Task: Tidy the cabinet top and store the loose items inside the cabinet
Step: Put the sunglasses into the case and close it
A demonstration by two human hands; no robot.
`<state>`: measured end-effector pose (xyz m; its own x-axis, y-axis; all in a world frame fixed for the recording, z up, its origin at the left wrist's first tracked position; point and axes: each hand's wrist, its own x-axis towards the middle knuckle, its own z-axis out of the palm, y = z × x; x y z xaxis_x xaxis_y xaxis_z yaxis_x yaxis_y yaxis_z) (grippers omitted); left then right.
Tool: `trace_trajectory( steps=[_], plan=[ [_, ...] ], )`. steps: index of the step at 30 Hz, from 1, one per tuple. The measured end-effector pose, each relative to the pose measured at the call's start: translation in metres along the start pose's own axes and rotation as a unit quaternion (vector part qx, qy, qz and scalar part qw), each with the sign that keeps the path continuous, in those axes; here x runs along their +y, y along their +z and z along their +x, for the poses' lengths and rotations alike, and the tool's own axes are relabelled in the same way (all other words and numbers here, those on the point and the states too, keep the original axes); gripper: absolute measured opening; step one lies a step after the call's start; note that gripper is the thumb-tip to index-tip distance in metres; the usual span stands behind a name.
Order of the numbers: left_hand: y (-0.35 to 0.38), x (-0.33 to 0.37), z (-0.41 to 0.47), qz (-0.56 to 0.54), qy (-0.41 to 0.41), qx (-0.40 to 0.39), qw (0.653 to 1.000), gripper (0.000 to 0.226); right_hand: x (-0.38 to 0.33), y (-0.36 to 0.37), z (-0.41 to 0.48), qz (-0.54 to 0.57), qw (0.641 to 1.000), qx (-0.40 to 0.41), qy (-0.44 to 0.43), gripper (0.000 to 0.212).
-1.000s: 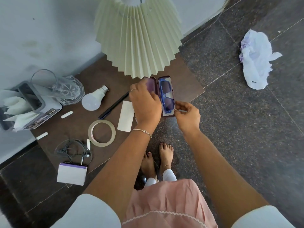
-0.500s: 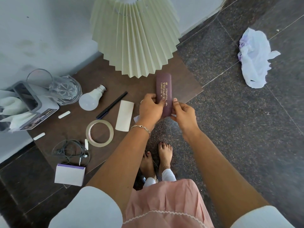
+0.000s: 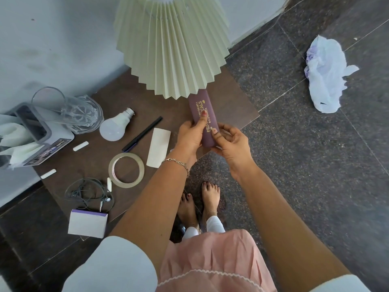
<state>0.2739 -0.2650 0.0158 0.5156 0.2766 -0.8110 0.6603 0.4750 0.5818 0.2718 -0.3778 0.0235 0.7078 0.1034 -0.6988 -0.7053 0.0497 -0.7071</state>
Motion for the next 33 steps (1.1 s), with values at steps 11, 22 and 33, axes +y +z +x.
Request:
trace_trajectory(
  steps=[11,22,33],
  plan=[
    [0.009,0.012,-0.01,-0.08,-0.019,-0.01,0.997,0.033,0.0,-0.002,-0.002,-0.001,1.0,0.001,0.003,0.034],
    [0.009,0.008,-0.005,0.033,0.015,-0.03,0.999,0.039,-0.005,0.0,0.022,-0.056,0.995,0.079,-0.02,0.029],
    [0.0,0.007,-0.01,0.016,0.045,0.0,0.999,0.045,0.001,0.003,0.019,-0.215,0.956,0.189,-0.067,0.031]
  ],
)
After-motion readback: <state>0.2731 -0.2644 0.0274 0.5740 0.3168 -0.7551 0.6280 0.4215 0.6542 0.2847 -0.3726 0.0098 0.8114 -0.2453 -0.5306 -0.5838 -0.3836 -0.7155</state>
